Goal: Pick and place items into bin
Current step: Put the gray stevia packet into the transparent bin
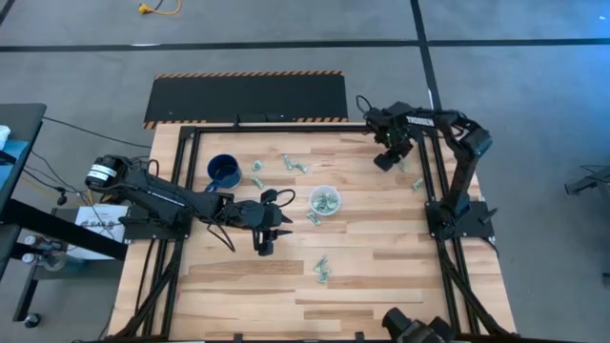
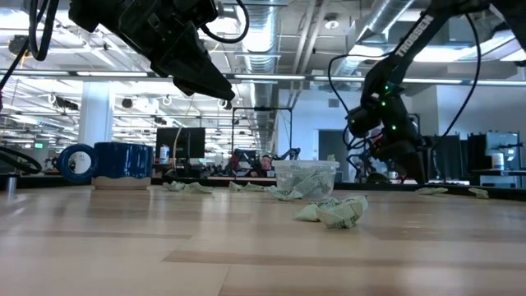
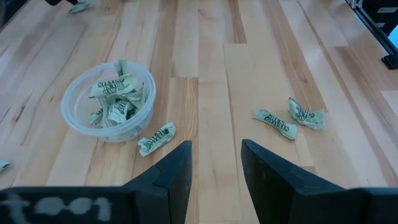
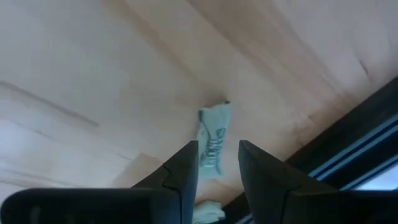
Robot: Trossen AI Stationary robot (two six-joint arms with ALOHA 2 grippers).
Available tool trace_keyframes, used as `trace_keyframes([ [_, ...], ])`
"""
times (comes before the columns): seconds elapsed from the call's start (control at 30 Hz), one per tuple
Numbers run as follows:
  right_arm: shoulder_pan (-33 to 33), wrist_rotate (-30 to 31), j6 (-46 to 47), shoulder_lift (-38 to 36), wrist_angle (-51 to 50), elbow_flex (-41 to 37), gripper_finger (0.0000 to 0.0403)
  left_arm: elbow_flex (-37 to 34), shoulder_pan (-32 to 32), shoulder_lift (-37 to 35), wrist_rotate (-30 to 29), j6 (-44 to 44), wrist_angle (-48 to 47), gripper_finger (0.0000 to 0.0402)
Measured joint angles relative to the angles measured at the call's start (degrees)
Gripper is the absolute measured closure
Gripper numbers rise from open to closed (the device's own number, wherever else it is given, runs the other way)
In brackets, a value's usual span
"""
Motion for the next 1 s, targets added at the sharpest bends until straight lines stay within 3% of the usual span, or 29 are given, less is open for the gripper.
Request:
trace_keyframes([
  [0.7,-1.8,-3.1,-5.4,1.3,2.1,0.6,0.0291,1.0,0.0,0.0,0.0,0.5,1.3,0.0271],
  [0.87,-1.8,-4.3,-4.9,1.3,3.1,0.5,0.0266,1.0,0.0,0.0,0.0,0.6,1.2,0.0271],
  [1.0,-1.9,-1.4,-5.0,1.3,4.1,-0.4,0.0238,1.0,0.0,0.0,0.0,0.7,1.2,0.0271],
])
